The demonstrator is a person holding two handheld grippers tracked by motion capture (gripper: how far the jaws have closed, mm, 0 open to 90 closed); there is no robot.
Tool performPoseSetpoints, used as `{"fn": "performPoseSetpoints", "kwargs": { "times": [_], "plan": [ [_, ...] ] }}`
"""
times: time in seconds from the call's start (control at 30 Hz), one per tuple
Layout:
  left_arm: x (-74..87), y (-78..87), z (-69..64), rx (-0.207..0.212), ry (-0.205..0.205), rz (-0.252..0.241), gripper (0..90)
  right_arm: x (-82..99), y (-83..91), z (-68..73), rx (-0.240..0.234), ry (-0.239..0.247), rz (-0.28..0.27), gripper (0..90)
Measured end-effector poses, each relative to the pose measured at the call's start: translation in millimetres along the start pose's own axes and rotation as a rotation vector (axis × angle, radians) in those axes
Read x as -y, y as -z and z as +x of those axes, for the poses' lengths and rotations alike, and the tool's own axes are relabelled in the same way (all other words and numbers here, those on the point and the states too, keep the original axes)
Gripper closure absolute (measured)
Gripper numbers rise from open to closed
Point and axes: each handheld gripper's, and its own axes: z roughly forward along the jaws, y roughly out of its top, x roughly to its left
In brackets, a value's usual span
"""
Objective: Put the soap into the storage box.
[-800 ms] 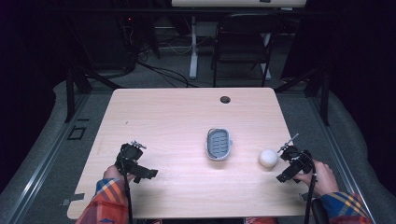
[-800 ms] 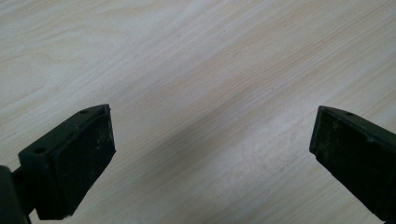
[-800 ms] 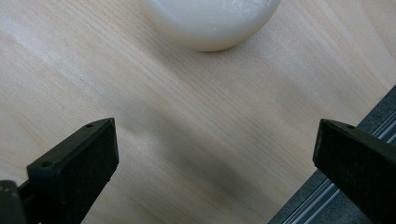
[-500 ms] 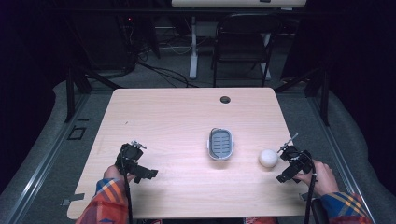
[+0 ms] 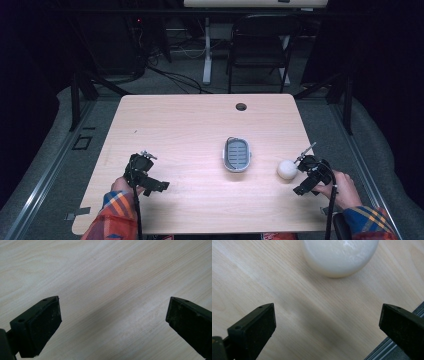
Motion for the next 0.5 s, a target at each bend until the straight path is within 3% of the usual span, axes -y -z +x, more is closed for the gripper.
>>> {"fn": "performPoseSetpoints", "kwargs": {
  "times": [0.07, 0.1, 0.13, 0.3, 0.33, 0.4, 0.47, 0.5],
  "plan": [
    [0.0, 0.1, 0.0, 0.000, -0.001, 0.000, 0.0, 0.0, -1.3, 1.8, 0.006, -0.009, -0.021, 0.0],
    [0.0, 0.1, -0.2, 0.000, 0.001, 0.000, 0.1, -3.6, 2.0, 1.3, 0.009, 0.031, 0.009, 0.0],
    [0.0, 0.1, -0.1, 0.000, 0.000, 0.000, 0.0, -4.6, 2.7, 1.4, 0.009, 0.036, 0.014, 0.0],
    [-0.2, -0.6, -0.3, -0.002, -0.001, 0.000, 0.1, -8.8, 3.7, 3.1, 0.000, 0.025, -0.033, 0.0],
    [-0.2, -0.6, -0.2, -0.002, -0.002, 0.000, 0.1, -10.7, 5.6, 2.4, 0.005, 0.038, -0.015, 0.1],
    [-0.2, -0.7, -0.2, -0.002, -0.001, 0.001, 0.1, -11.6, 2.7, 4.3, -0.004, 0.009, -0.058, 0.1],
    [-0.2, -0.8, -0.3, -0.002, -0.002, 0.001, 0.1, -13.5, 4.2, 2.8, 0.001, 0.033, -0.033, 0.6],
    [-0.2, -0.8, -0.3, -0.002, -0.002, 0.001, 0.1, -12.8, 0.7, 4.9, -0.007, -0.002, -0.079, 1.1]
  ]
}}
